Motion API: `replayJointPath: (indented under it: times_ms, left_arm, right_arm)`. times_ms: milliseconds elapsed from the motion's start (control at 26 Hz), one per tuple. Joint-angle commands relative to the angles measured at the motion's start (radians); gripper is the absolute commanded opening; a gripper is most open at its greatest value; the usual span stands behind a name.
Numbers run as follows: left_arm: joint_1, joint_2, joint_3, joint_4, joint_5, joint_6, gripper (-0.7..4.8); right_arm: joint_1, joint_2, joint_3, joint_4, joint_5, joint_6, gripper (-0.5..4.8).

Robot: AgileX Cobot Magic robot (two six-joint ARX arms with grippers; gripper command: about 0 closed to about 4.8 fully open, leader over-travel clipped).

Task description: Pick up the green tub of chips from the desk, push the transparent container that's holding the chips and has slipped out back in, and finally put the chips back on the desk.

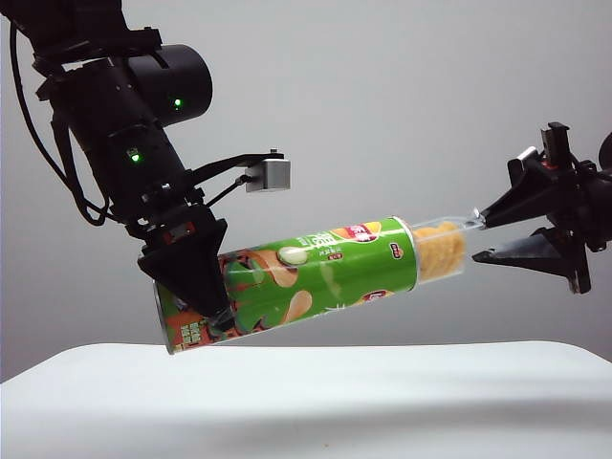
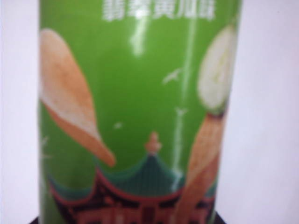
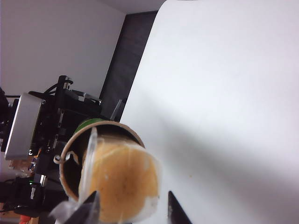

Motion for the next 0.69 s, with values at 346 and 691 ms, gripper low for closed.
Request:
replayJointPath:
  times_ms: [346,691]
  left_arm:
    - [0.0,-0.005,-0.001,-0.016,-0.015,-0.001,2.9]
    - [0.0,-0.005,-0.001,0.013,-0.01,-0.002,2.9]
  right_arm:
    - [-0.006,-0.004,0.023,0.009,0.042,0.009,1.74]
    - [0.004,-0.004,0.024,-0.004,-0.036,0.035,1.66]
